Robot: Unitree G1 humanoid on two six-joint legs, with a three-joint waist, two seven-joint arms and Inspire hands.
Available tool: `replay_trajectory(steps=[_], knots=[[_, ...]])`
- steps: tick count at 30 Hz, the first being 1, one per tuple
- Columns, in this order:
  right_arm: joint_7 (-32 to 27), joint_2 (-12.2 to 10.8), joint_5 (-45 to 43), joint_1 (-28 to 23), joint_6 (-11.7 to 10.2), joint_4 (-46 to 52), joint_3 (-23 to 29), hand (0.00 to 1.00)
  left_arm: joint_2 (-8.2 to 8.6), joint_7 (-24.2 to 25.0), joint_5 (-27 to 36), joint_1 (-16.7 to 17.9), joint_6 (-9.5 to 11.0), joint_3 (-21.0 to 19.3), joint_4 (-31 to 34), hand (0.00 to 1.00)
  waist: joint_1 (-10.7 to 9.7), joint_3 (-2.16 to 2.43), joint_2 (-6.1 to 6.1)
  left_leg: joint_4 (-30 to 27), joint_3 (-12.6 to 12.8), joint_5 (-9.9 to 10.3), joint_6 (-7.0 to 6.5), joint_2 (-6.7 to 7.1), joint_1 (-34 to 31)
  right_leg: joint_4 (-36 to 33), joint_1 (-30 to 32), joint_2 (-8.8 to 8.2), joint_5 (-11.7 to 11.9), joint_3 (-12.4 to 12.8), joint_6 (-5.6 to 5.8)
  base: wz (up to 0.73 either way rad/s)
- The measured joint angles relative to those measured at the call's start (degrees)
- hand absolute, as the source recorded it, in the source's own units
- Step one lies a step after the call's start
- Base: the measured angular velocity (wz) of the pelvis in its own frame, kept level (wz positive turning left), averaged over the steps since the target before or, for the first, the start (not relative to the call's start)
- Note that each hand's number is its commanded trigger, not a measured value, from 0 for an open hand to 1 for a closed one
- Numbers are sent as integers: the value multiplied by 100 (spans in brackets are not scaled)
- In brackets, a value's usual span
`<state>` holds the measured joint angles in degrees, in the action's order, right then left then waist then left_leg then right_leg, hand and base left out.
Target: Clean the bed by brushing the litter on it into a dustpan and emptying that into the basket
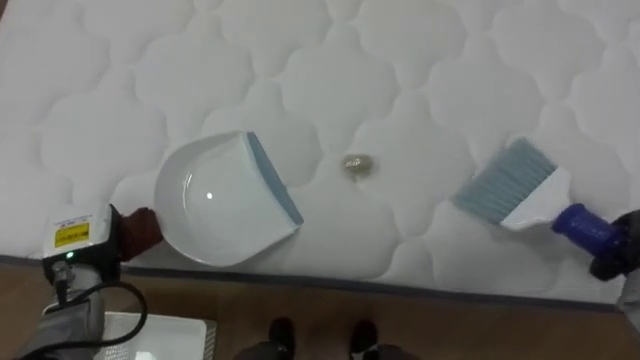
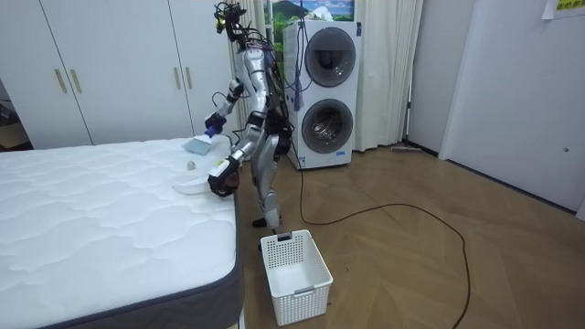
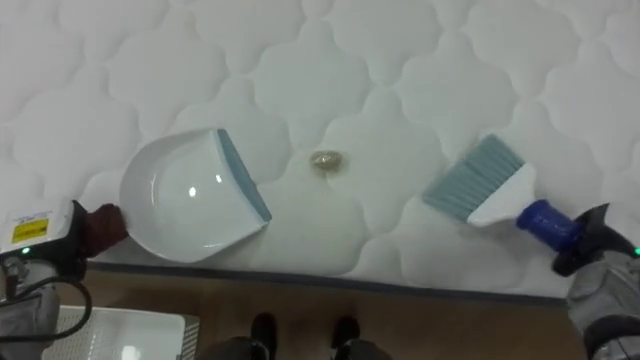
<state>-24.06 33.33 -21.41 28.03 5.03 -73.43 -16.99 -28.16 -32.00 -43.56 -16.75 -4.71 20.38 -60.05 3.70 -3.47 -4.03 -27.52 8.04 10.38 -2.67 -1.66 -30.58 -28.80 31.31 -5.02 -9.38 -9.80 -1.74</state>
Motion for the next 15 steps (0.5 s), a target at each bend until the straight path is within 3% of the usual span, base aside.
replay_trajectory(steps=[4,9,11,15], knots=[[-244,25,-974,381,153,-26,-202,100,2,-60,-161,-26,-44,5,69,100,156,-22,-65,-7,101,2,6,-33,-27,-77,109,-14,9,27,-22,-9],[-443,33,-2050,776,311,-34,-445,100,-6,-108,-180,-93,-174,7,73,100,148,-38,-120,-23,111,-1,10,-34,-59,-131,147,-37,-3,7,-41,-2],[-537,35,-2349,906,340,-37,-575,100,-57,-112,-180,-119,-178,7,78,100,149,-66,-192,-24,110,-4,16,-38,-64,-122,148,-42,-5,-20,-46,0],[-752,34,-2966,956,382,74,-792,100,-110,-156,-244,-149,-233,10,103,100,267,-62,-450,-27,104,1,30,-68,-62,-78,136,-17,10,-54,-68,0]])
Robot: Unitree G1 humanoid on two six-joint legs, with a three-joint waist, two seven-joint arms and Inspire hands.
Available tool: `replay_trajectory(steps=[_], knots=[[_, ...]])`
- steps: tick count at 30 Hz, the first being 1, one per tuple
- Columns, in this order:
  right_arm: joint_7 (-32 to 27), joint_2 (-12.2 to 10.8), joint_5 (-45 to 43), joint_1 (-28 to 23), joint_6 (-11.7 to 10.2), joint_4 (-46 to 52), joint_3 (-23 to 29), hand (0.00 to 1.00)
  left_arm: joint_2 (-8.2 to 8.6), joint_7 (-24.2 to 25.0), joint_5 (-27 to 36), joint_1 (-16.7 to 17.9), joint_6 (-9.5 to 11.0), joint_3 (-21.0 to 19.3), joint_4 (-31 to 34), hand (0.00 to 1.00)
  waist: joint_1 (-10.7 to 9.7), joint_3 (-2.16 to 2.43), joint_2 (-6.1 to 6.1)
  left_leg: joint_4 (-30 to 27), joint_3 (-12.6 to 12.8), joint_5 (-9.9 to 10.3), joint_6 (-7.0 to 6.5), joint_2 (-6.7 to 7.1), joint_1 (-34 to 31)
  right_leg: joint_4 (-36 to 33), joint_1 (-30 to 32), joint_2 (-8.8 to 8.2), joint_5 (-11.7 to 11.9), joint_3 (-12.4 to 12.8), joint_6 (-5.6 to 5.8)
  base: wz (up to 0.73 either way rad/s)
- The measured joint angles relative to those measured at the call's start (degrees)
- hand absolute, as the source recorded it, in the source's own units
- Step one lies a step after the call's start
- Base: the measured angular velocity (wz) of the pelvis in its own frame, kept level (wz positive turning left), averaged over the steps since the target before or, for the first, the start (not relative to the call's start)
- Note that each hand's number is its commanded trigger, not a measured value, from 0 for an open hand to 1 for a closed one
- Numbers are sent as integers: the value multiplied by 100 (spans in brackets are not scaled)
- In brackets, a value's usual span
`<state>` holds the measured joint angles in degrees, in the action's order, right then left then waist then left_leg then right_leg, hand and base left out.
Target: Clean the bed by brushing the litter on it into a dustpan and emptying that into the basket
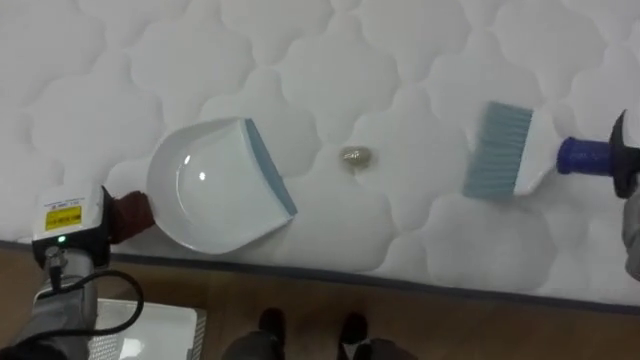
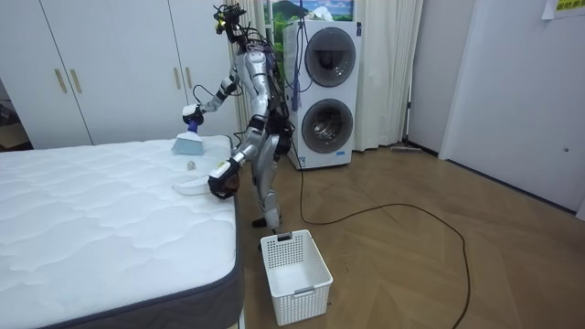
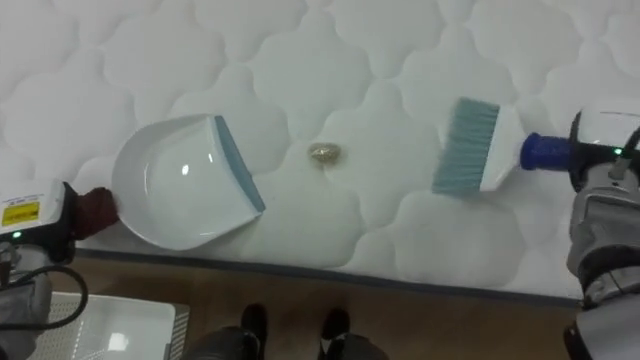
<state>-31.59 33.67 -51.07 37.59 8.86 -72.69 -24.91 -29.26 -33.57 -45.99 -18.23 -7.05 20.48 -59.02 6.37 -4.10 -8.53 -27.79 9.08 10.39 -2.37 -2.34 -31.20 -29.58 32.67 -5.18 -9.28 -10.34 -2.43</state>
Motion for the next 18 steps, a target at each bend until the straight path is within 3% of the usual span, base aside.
replay_trajectory(steps=[5,10,18], knots=[[-8,-1,-814,149,123,556,-333,100,3,-54,-45,-1,-4,11,93,100,58,-19,-68,-7,-51,5,4,9,-4,11,-42,-76,19,-250,-24,5],[53,0,-1912,156,182,1048,-550,100,20,-65,-244,-4,-4,5,112,100,201,-22,-71,38,-86,7,6,13,26,42,-90,-72,19,-282,-24,3],[436,1,-2165,155,209,1734,-1120,100,18,58,-174,28,2,26,110,100,207,-25,-73,166,-121,4,10,2,127,300,-275,-55,52,-438,-25,1]])
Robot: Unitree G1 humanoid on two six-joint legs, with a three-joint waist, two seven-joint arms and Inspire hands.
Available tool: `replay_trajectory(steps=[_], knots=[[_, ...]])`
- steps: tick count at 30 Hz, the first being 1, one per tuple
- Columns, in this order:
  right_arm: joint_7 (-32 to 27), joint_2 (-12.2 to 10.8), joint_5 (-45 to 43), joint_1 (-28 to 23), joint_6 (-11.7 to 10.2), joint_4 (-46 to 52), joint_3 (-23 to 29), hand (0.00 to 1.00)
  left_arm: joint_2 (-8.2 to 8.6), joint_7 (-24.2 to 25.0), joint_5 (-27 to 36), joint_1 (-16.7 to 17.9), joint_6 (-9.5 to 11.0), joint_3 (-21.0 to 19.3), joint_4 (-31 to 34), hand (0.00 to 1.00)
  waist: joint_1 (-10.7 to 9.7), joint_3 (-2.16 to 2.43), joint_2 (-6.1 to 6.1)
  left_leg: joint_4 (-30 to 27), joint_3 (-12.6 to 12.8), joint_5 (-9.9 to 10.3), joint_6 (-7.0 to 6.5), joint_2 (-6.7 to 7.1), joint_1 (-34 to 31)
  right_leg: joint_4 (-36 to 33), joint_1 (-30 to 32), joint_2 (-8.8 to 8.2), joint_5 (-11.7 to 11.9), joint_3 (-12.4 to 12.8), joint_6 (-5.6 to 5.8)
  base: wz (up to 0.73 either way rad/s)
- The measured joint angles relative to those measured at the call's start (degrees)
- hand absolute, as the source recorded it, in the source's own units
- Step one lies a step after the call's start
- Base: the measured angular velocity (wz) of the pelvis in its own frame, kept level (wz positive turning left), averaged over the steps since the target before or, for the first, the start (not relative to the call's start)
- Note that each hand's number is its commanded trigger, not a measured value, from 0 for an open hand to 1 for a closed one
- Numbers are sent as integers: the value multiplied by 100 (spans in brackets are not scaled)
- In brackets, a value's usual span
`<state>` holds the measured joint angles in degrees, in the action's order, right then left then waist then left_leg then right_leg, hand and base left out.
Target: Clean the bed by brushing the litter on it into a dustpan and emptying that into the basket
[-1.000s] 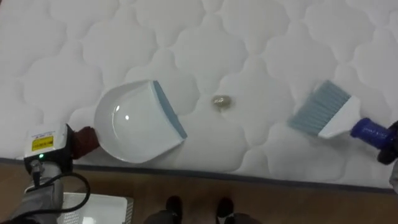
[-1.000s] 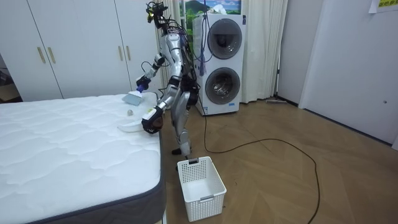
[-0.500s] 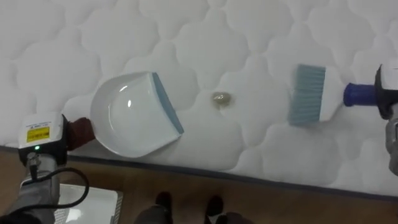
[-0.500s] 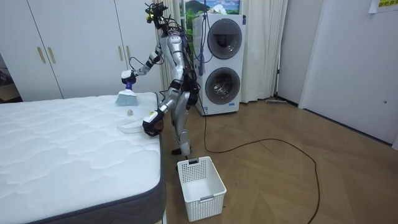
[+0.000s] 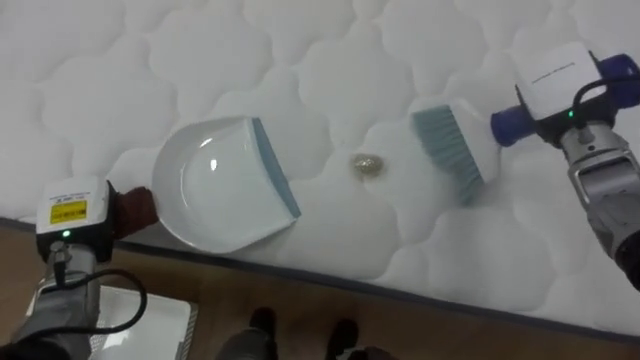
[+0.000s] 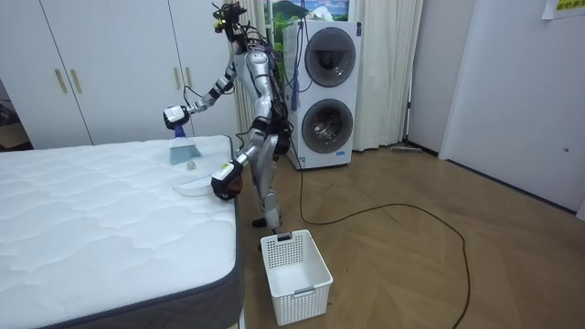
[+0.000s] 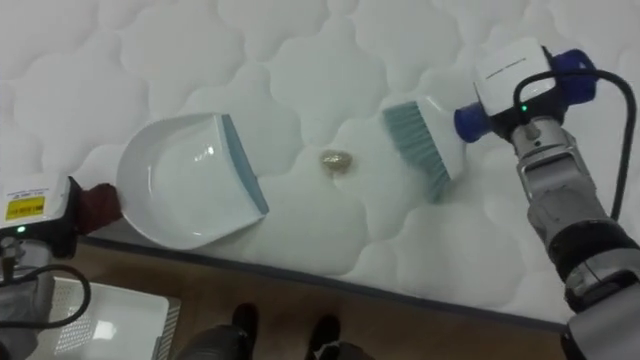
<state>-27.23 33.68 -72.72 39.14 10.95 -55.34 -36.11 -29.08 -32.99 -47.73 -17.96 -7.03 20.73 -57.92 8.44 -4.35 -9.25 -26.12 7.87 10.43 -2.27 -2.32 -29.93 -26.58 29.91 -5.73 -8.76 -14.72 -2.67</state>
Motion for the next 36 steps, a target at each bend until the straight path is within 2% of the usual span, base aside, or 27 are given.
replay_trajectory(steps=[5,20,22,28,36], knots=[[167,0,-4,1,4,150,-86,100,-4,34,6,-1,49,2,8,100,-5,1,-2,20,-66,0,1,6,8,108,-80,5,12,-110,16,8],[716,0,-19,2,63,355,-89,100,13,114,84,3,116,28,102,100,86,-8,34,47,-150,7,11,-21,28,391,-237,129,131,-135,32,1],[741,-1,-5,2,77,426,-89,100,24,120,87,3,114,76,115,100,88,-32,84,43,-177,8,10,-15,59,392,-280,123,131,-183,33,5],[690,-2,39,1,47,454,-88,100,66,171,88,2,98,143,183,100,98,-27,190,45,-192,7,10,-8,58,377,-284,77,131,-259,33,2],[677,-21,146,-97,-46,875,-114,100,116,204,77,1,52,144,231,100,136,-19,220,64,-177,6,9,1,63,376,-276,95,131,-257,33,0]])
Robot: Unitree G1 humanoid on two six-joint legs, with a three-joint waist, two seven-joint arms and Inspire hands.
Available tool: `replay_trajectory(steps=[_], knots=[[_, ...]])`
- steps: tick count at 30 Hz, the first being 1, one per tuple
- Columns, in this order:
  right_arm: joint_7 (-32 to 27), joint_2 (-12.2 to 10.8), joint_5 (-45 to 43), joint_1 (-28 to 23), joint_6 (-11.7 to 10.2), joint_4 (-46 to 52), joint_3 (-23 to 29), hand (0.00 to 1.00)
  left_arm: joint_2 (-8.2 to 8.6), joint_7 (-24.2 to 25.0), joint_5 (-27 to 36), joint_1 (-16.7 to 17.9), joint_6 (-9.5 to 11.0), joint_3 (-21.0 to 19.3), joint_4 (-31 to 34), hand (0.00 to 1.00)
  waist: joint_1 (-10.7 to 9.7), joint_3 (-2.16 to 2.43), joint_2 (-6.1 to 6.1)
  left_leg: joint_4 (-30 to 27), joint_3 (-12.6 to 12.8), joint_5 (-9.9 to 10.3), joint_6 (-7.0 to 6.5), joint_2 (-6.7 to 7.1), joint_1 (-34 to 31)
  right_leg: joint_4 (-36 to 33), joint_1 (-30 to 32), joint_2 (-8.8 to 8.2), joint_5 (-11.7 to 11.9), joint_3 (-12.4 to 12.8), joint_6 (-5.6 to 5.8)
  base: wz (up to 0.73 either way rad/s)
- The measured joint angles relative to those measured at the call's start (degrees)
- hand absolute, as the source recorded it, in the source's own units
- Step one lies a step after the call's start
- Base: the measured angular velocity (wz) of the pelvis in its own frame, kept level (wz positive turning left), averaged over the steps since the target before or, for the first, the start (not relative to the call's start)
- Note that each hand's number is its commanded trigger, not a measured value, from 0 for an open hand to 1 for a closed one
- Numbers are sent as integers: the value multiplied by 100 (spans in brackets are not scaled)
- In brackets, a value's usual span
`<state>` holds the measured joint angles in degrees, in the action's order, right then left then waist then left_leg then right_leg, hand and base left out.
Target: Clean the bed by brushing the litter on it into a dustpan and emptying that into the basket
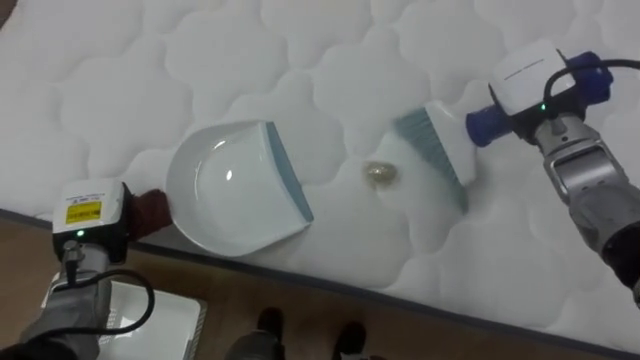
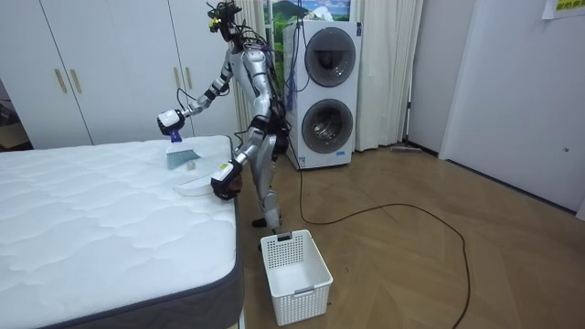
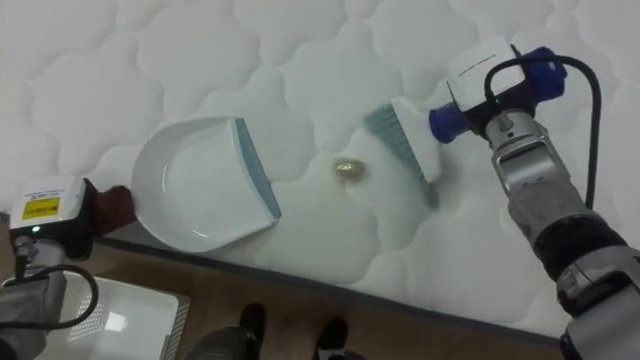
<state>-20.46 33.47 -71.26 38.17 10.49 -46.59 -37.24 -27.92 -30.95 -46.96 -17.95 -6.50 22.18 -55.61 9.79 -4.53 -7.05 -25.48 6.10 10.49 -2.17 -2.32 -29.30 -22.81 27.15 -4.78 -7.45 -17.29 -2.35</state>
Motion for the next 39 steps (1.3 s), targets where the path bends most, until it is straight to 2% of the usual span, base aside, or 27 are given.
replay_trajectory(steps=[6,14,16,21,30,39], knots=[[75,-220,-27,-58,-84,135,-32,100,33,11,14,8,-13,8,7,100,10,1,1,-1,-4,-1,-1,2,1,-1,-4,0,0,3,0,0],[340,-297,29,-60,-126,533,-205,100,83,53,12,21,-71,82,-3,100,36,6,5,38,32,-4,-1,6,65,-25,-17,-7,0,28,0,-1],[489,-490,261,-58,-119,539,-206,100,94,72,12,21,-72,82,-1,100,82,9,3,97,77,-20,0,8,99,-18,-10,-12,0,30,0,-8],[786,-668,386,-58,-190,763,-209,100,93,41,-38,17,-70,76,-3,100,122,12,9,124,95,-28,9,5,99,-15,17,-12,0,5,-1,-3],[1362,-865,1812,-57,-222,794,-208,100,125,32,-99,-1,-71,66,7,100,151,13,18,116,92,-29,7,10,101,-13,6,-32,-1,6,-1,0],[1674,-875,2720,-57,-240,728,-211,100,182,30,-92,-1,-69,73,7,100,148,10,103,122,86,-30,7,16,98,-31,6,-30,-1,4,-2,0]])
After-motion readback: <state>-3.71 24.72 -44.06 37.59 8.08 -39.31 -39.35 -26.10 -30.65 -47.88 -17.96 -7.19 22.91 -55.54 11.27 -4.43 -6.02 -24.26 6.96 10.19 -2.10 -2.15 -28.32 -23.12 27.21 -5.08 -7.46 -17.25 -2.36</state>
